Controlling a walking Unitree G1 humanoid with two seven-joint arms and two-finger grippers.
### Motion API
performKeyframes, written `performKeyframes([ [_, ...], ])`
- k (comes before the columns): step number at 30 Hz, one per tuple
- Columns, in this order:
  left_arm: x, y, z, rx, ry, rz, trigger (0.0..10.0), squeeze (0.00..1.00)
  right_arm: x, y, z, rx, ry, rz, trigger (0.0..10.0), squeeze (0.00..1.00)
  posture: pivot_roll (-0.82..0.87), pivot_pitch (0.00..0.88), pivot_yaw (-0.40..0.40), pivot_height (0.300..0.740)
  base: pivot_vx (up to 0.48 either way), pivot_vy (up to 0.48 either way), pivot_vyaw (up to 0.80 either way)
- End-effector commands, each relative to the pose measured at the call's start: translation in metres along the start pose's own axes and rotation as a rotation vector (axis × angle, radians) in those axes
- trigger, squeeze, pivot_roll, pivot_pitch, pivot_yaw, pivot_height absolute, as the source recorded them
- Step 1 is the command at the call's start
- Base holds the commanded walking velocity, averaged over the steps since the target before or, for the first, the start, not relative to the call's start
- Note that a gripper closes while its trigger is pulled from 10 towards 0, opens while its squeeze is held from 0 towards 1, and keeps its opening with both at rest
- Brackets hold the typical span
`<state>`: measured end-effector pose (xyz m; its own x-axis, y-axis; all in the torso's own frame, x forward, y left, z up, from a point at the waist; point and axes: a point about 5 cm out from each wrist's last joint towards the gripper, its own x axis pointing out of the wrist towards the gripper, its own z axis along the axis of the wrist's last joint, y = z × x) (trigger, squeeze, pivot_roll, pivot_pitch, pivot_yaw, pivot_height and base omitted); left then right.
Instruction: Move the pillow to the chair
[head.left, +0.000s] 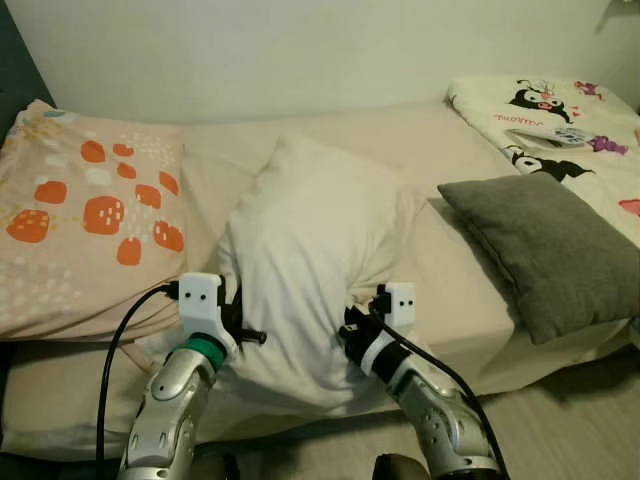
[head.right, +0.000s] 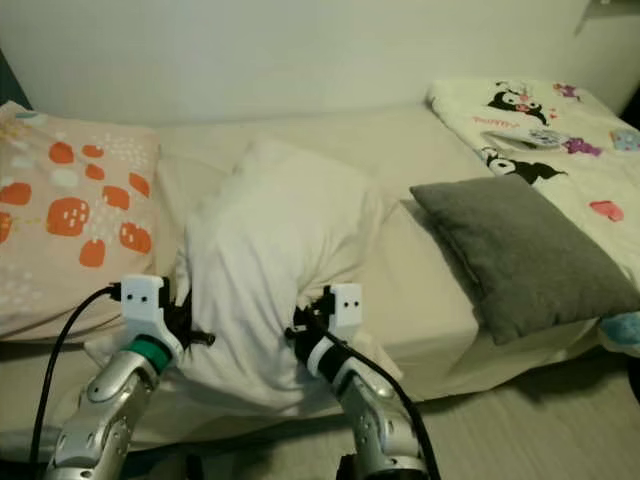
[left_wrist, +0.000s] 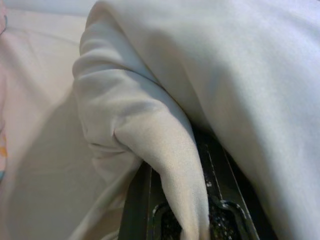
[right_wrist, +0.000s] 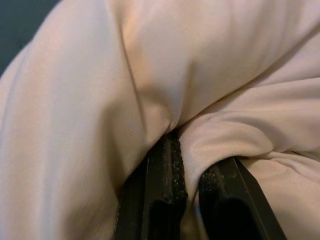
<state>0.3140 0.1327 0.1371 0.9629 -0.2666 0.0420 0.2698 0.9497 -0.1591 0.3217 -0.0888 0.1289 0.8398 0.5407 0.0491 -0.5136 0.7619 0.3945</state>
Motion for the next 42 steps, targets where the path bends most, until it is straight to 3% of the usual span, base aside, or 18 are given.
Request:
performKeyframes([
  [1, 0.002, -0.018, 0.001, 0.032, 0.007, -0.08, 10.0, 0.0, 0.012, 0.017, 0.006, -0.012, -0.033, 0.064, 10.0, 0.0, 0.08, 0.0, 0.034, 0.589, 0.0, 0.0, 0.0],
  [7, -0.002, -0.019, 0.005, 0.075, -0.001, -0.091, 10.0, 0.0, 0.013, 0.015, 0.008, -0.046, -0.06, 0.016, 10.0, 0.0, 0.08, 0.0, 0.029, 0.604, 0.0, 0.0, 0.0],
  [19, -0.004, -0.023, 0.001, 0.132, 0.004, -0.094, 10.0, 0.0, 0.009, 0.012, 0.005, -0.019, -0.073, -0.035, 10.0, 0.0, 0.08, 0.0, 0.05, 0.654, 0.0, 0.0, 0.0],
  [30, 0.01, -0.028, 0.016, 0.15, -0.05, -0.044, 10.0, 0.0, 0.013, 0.008, 0.009, -0.03, -0.097, -0.057, 10.0, 0.0, 0.08, 0.0, 0.064, 0.694, 0.0, 0.0, 0.0],
  [42, 0.007, -0.013, 0.026, 0.147, -0.079, 0.026, 10.0, 0.0, 0.008, 0.002, 0.007, -0.035, -0.1, -0.086, 10.0, 0.0, 0.07, 0.0, 0.075, 0.734, 0.0, 0.0, 0.0],
])
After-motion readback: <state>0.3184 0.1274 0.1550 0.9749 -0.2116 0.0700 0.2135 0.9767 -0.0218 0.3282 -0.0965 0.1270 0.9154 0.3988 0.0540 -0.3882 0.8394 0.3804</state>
